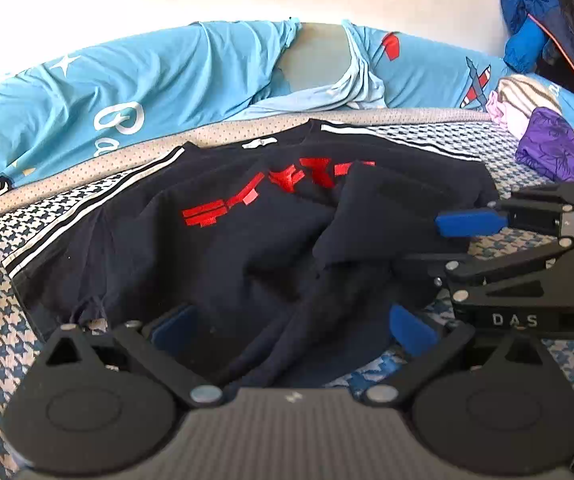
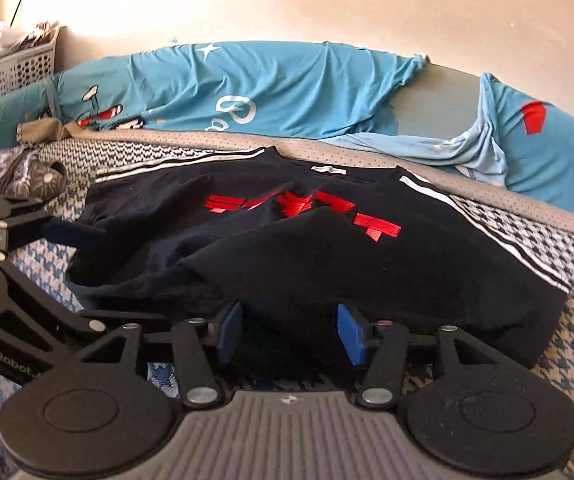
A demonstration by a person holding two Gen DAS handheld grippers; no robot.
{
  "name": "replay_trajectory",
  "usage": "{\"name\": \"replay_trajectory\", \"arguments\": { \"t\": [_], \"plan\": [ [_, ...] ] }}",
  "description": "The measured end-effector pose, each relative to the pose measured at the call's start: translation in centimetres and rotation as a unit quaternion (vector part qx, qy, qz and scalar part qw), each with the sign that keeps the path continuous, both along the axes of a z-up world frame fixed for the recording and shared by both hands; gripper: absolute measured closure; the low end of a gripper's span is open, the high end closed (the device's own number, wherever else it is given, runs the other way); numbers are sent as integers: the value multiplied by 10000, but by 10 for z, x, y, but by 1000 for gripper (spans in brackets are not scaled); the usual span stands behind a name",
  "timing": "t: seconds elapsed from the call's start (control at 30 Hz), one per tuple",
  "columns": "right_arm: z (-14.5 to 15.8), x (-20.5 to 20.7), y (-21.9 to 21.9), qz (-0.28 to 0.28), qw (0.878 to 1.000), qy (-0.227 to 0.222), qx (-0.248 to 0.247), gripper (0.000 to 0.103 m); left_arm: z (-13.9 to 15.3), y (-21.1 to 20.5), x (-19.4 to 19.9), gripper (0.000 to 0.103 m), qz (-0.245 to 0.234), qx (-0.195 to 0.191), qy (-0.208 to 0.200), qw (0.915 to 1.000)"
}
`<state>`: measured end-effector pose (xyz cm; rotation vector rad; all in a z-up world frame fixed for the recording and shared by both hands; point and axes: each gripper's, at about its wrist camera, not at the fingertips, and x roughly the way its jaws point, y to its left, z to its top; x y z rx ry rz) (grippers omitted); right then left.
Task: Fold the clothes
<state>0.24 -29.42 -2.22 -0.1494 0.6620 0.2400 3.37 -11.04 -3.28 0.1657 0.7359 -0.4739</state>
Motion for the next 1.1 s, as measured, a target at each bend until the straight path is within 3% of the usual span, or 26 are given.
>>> {"name": "replay_trajectory", "arguments": {
  "t": [0.1, 0.2, 0.33, 0.37, 0.43, 0.6, 0.77, 0.9, 1.1],
  "plan": [
    [-2, 3, 2, -51, 10000, -29, -73, 54, -2, 0, 4, 3, 21, -114, 46, 9999],
    [-2, 6, 1, -92, 9999, -68, 37, 67, -3, -1, 9, 10, 4, -197, 149, 9997],
    [3, 6, -1, -176, 9995, -211, 183, 86, -10, -9, 10, 32, -22, 92, 181, 9998],
    [5, 5, -3, -222, 9991, -266, 246, 93, -11, -10, 10, 35, -23, 109, 185, 9998],
    [9, 5, -10, -355, 9979, -350, 424, 96, -11, -8, 11, 37, -21, 17, 228, 9997],
    [19, 5, -32, -736, 9916, -508, 932, 97, -8, -2, 14, 41, 199, -46, 215, 9996],
    [23, 5, -61, -1336, 9808, -614, 1280, 98, -7, 15, 27, 41, 797, -191, 394, 9959],
    [23, 5, -88, -1903, 9675, -545, 1575, 98, -4, 34, 37, 39, 1316, -307, 439, 9899],
    [10, 8, -116, -2669, 9510, -136, 1556, 97, 0, 64, 49, 36, 2182, -327, 500, 9741]
  ]
}}
